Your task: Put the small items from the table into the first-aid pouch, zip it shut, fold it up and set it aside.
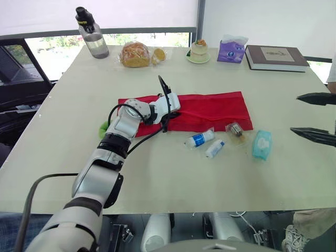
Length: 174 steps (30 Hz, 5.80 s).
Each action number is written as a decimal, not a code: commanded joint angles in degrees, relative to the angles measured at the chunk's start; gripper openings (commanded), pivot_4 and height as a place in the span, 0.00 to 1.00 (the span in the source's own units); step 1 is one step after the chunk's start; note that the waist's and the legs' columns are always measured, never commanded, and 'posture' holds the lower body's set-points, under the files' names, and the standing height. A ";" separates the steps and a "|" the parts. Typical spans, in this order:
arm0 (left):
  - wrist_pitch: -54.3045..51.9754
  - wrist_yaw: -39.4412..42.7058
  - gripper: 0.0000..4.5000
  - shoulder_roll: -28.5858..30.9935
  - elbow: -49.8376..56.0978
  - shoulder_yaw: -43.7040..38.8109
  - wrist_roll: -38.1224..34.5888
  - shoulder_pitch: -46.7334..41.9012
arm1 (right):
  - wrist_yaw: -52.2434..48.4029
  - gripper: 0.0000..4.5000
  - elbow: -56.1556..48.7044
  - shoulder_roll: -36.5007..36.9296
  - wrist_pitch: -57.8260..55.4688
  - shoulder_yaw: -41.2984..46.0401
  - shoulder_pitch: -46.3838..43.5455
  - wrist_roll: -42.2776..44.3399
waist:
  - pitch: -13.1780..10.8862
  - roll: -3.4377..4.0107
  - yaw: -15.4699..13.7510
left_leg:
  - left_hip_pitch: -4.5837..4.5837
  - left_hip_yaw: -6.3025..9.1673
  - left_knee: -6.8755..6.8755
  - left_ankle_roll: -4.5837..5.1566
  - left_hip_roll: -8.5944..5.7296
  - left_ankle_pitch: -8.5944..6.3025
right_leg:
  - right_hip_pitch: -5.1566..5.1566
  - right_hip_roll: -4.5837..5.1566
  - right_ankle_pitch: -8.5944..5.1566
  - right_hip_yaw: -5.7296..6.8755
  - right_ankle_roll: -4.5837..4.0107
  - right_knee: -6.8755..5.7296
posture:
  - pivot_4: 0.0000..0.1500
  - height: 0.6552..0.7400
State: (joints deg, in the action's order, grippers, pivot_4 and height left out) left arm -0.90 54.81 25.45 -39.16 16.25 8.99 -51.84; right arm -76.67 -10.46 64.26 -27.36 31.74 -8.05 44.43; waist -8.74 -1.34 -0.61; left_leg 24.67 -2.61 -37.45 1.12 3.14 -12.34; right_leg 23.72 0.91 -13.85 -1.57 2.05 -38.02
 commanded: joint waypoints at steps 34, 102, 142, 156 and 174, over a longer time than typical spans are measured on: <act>7.20 -0.77 0.03 -1.47 -7.88 -1.01 0.31 -4.85 | -7.77 1.00 9.34 0.68 5.76 2.04 5.48 -10.29 | -0.02 0.07 0.54 | -0.04 -0.03 -0.03 -0.01 -0.03 0.01 | -0.02 0.01 0.00 -0.03 0.02 -0.05 | 1.00 1.00; 3.64 -3.96 0.00 -9.92 -1.92 -1.80 -0.66 -1.83 | 29.23 0.01 3.52 -34.69 -35.53 -56.44 -37.34 -57.18 | -0.07 0.15 1.28 | 0.09 -0.03 -0.14 -0.05 -0.03 0.03 | 0.39 0.00 -0.02 -0.03 -0.03 -0.76 | 1.00 1.00; -7.99 -6.22 0.00 -15.50 5.08 -2.83 -4.93 2.10 | 39.19 0.86 -6.26 -37.80 -47.78 -44.49 -36.89 -38.79 | -0.07 0.15 1.33 | 0.16 -0.02 -0.22 -0.04 -0.02 0.02 | 0.42 0.00 -0.03 -0.03 -0.02 -0.74 | 1.00 1.00; -7.11 -5.51 0.00 -14.81 3.68 -2.51 -5.19 1.32 | 36.71 0.01 -5.42 -23.91 -31.03 -47.17 -27.06 -38.57 | -0.08 0.15 1.47 | 0.13 -0.03 -0.18 -0.04 -0.03 0.02 | 0.42 -0.01 -0.04 -0.07 0.00 -0.70 | 1.00 1.00; -7.04 -4.67 0.00 -14.78 4.00 -2.21 -5.06 1.25 | 37.43 0.01 2.57 -32.47 -23.87 -52.63 -30.52 -41.88 | -0.08 0.14 1.45 | 0.13 -0.03 -0.15 -0.04 -0.02 0.03 | 0.42 -0.04 -0.03 -0.08 0.00 -0.65 | 1.00 1.00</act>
State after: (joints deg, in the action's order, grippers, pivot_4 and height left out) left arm -8.42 49.74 11.08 -35.80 13.58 4.31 -49.45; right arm -39.48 -7.11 32.01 -52.27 -21.74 -36.94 2.78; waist -8.83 -1.20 0.84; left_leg 24.80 -2.64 -37.60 1.08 3.13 -12.32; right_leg 24.14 0.87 -13.88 -1.65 2.05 -38.68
